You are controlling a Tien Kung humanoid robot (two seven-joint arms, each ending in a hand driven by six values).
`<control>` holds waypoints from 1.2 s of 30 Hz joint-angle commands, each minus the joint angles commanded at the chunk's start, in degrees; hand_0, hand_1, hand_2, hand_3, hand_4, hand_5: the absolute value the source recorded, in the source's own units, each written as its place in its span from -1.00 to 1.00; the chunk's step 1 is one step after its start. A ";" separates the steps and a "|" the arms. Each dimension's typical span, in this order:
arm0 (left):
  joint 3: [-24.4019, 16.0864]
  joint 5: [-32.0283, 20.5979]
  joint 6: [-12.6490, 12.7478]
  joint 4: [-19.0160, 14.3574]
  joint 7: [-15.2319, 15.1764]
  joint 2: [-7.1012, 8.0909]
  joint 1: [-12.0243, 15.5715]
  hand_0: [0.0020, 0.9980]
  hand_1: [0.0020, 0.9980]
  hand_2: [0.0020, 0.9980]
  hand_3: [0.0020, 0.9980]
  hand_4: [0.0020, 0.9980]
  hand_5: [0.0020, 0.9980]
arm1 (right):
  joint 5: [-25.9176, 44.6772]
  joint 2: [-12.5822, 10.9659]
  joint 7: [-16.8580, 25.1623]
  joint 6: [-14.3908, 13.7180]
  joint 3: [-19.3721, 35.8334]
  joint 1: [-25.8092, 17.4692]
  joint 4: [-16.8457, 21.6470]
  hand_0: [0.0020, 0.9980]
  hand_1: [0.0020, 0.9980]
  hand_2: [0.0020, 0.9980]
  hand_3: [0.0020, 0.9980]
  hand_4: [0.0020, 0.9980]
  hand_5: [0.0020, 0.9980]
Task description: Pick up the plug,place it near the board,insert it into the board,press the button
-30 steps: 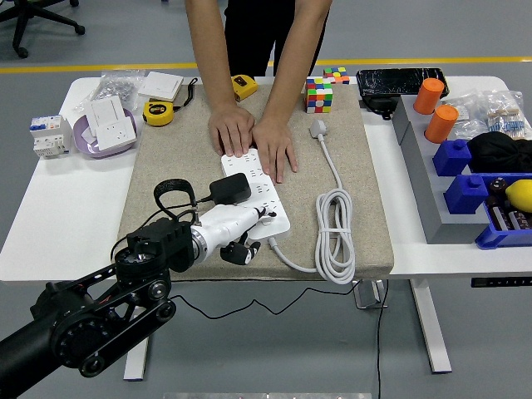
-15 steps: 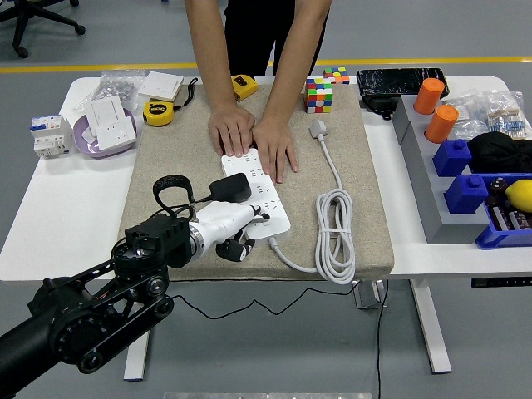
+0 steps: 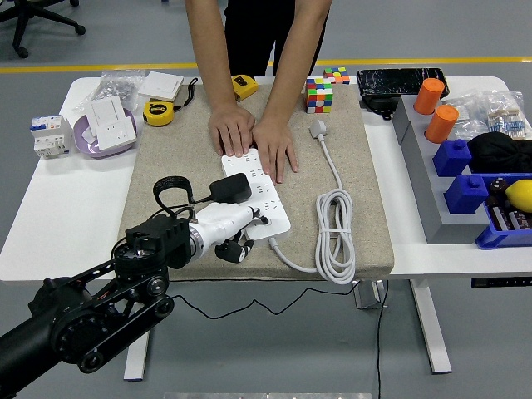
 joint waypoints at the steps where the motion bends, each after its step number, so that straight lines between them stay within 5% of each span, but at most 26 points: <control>1: 0.05 0.03 -0.03 0.10 0.01 -0.03 0.01 -0.73 -0.93 -0.69 0.68 -0.12 -0.91 | -0.09 0.00 -0.02 0.01 0.09 -0.02 0.00 0.89 0.78 0.67 0.68 1.00 0.90; 13: 0.06 0.23 -0.34 -0.04 0.09 0.21 -0.29 -0.73 -0.93 -0.69 0.62 -0.13 -0.91 | -0.02 0.04 -0.05 -0.02 0.18 0.14 0.00 0.89 0.78 0.67 0.68 1.00 0.90; 20: -3.41 -0.19 -2.16 -6.91 0.11 0.57 -0.47 -0.73 -0.93 -0.69 0.52 -0.14 -0.91 | 0.22 0.11 0.01 -0.01 -0.07 0.16 0.00 0.90 0.78 0.67 0.68 1.00 0.90; 23: -6.74 -3.66 -0.75 -10.45 -3.00 0.25 -0.67 -0.73 -0.93 -0.69 0.52 -0.14 -0.91 | 0.24 0.11 -0.01 0.00 -0.22 0.14 0.00 0.90 0.78 0.67 0.68 1.00 0.90; 24: -7.70 -4.61 0.26 -10.68 -4.63 0.01 -0.77 -0.49 -0.42 -0.22 0.27 0.39 -0.80 | 0.27 0.11 0.00 0.01 -0.28 0.12 0.00 0.90 0.78 0.67 0.68 1.00 0.90; 29: -12.80 -15.44 8.53 -4.94 -15.87 -2.69 -2.10 -0.49 -0.42 -0.22 0.27 0.39 -0.80 | 0.32 0.14 -0.06 0.08 -0.66 0.12 0.00 0.90 0.78 0.67 0.68 1.00 0.90; 30: -13.42 -17.32 9.78 -3.73 -17.74 -3.24 -2.19 0.35 0.52 0.41 0.31 0.83 -0.71 | 0.45 0.15 -0.04 0.09 -0.85 0.16 0.00 0.89 0.78 0.67 0.68 1.00 0.90; 32: -15.23 -22.16 12.65 -0.40 -22.39 -4.97 -2.20 0.35 0.52 0.41 0.31 0.83 -0.71 | 0.75 0.15 0.04 0.08 -1.31 0.25 0.00 0.89 0.78 0.67 0.68 1.00 0.90; 35: -16.88 -29.24 13.63 2.78 -26.10 -6.08 -1.96 0.35 0.52 0.41 0.31 0.83 -0.71 | 0.71 0.10 0.02 0.08 -1.36 0.26 0.00 0.89 0.78 0.67 0.68 1.00 0.90; 36: -17.32 -31.84 13.67 3.86 -26.64 -6.25 -1.82 0.92 1.00 0.94 0.83 1.00 -0.21 | 0.49 0.08 -0.06 0.10 -1.16 0.21 0.00 0.89 0.78 0.67 0.68 1.00 0.90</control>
